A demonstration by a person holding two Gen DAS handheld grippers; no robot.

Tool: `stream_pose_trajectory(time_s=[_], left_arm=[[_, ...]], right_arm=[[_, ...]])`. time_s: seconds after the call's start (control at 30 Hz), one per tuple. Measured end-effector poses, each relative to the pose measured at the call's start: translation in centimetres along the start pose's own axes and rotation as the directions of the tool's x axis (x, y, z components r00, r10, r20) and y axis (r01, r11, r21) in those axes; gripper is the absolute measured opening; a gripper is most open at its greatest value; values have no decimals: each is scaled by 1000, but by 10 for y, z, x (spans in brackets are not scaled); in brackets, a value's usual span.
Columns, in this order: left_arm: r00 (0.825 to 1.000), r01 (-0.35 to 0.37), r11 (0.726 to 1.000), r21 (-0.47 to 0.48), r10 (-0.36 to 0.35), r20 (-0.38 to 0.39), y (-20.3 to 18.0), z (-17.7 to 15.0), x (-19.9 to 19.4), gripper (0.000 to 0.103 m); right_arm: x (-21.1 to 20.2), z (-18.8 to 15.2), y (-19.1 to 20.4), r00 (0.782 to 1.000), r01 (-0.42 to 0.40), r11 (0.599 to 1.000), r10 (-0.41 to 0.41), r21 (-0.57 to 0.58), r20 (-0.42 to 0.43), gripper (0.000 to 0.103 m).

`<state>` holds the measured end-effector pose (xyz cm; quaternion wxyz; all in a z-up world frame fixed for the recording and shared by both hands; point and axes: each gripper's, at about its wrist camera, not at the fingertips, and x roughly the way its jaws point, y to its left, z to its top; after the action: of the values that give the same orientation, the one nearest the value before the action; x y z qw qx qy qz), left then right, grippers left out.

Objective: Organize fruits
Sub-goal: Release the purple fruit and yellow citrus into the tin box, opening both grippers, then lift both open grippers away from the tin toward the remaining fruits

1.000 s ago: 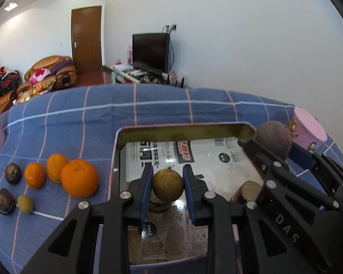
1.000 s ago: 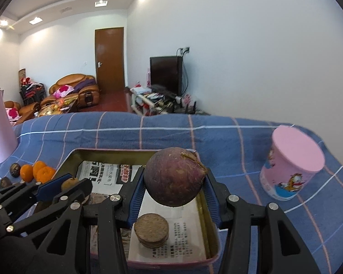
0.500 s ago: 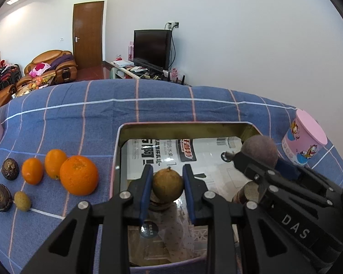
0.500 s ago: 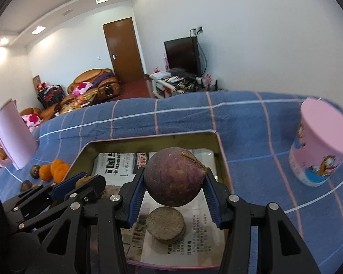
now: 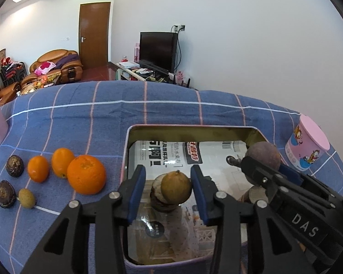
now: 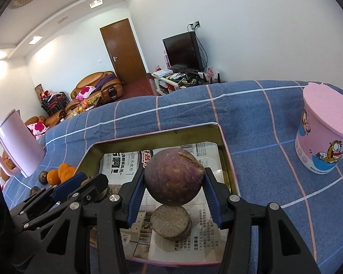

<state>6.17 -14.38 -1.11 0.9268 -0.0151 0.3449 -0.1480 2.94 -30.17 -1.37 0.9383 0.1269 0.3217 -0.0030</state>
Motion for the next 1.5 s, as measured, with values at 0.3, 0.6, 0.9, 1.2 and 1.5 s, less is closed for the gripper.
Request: stream_pose_trajectory(time_s=[0.3, 0.6, 0.9, 1.2, 1.5], left_arm=[[998, 57, 998, -1, -57, 26, 7, -3, -9, 74], [970, -64, 998, -7, 64, 233, 12, 3, -44, 103], [937, -215, 970, -110, 237, 256, 55, 5, -50, 103], [948, -243, 970, -26, 243, 207, 47, -6, -39, 103], [955, -235, 972, -28, 236, 177, 51, -9, -39, 103]], right_arm=[[-9, 1, -12, 995, -92, 993, 89, 77, 39, 64], [-48, 2, -12, 965, 19, 997, -37, 72, 260, 76], [-59, 2, -16, 929, 141, 985, -165, 96, 330, 76], [-69, -9, 1, 872, 293, 956, -279, 28, 403, 78], [-62, -15, 13, 880, 320, 947, -303, 14, 365, 78]])
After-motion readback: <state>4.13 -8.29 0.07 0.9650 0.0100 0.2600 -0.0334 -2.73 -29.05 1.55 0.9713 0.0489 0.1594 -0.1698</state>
